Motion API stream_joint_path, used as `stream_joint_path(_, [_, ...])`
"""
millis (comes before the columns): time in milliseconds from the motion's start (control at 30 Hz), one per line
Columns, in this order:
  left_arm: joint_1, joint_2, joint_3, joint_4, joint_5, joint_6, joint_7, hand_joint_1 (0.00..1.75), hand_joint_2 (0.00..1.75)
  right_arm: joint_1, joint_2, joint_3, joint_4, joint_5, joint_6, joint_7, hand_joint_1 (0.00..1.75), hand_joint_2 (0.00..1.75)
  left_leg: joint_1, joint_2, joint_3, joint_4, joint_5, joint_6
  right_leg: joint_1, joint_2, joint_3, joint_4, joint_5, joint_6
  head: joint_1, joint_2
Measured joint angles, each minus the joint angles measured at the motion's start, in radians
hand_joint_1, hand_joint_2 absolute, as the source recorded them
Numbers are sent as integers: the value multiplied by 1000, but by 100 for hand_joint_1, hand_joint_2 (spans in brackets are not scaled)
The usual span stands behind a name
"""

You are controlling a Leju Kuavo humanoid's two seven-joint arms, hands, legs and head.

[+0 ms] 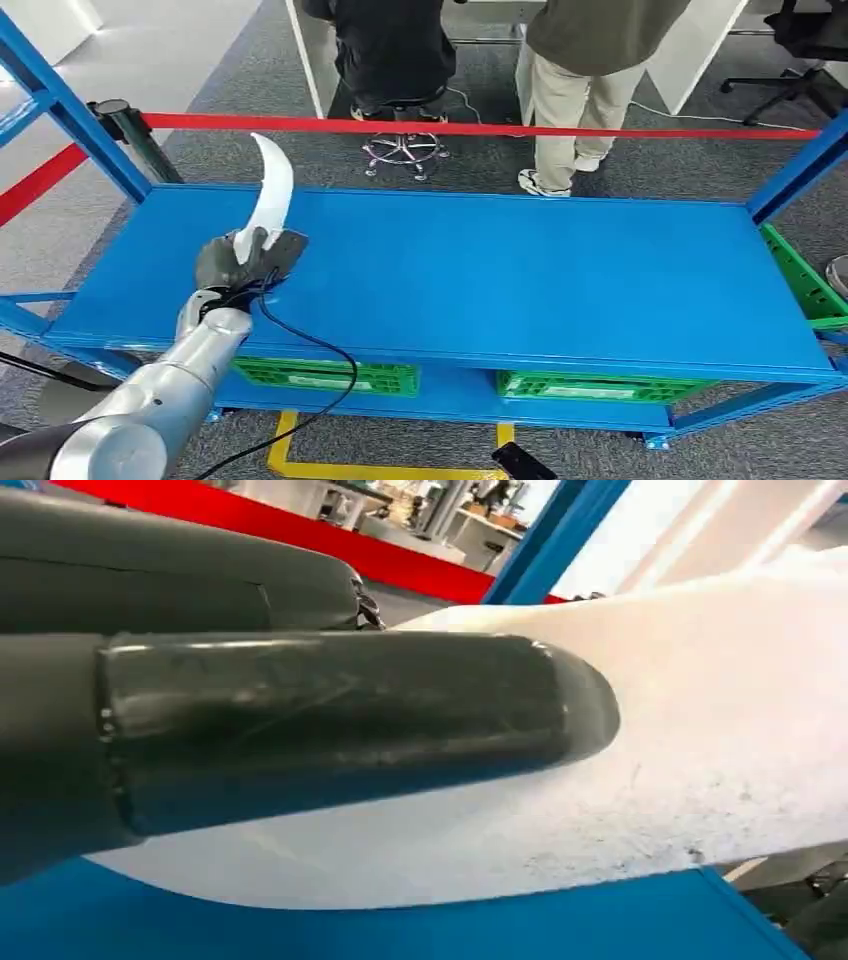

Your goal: Take the parts from the cabinet and place them on the table.

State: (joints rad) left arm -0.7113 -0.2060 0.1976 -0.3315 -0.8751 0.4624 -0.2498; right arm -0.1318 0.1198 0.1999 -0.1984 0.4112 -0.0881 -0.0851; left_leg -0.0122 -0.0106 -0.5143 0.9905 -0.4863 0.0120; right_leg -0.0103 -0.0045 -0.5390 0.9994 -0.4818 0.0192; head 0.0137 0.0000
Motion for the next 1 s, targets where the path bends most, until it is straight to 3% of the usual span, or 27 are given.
stream_joint_path(233, [0,3,-38,0,-45,41,40,166,0,0,0,-7,0,2,0,-1,0,175,0,0,0,0,0,0,0,0,0,0,0,0,0,0])
stream_joint_path(567, [-3,11,-66,0,-50,53,44,168,0,-3,0,-13,0,6,1,-1,0,175,0,0,0,0,0,0,0,0,0,0,0,0,0,0])
stream_joint_path(600, [-3,11,-66,0,-50,53,44,169,175,-3,0,-14,0,6,1,-1,0,175,0,0,0,0,0,0,0,0,0,0,0,0,0,0])
stream_joint_path(1000, [29,12,-70,5,-34,63,18,175,175,-3,0,-16,0,16,2,-7,0,175,0,1,-3,0,1,0,0,1,-4,0,1,0,0,0])
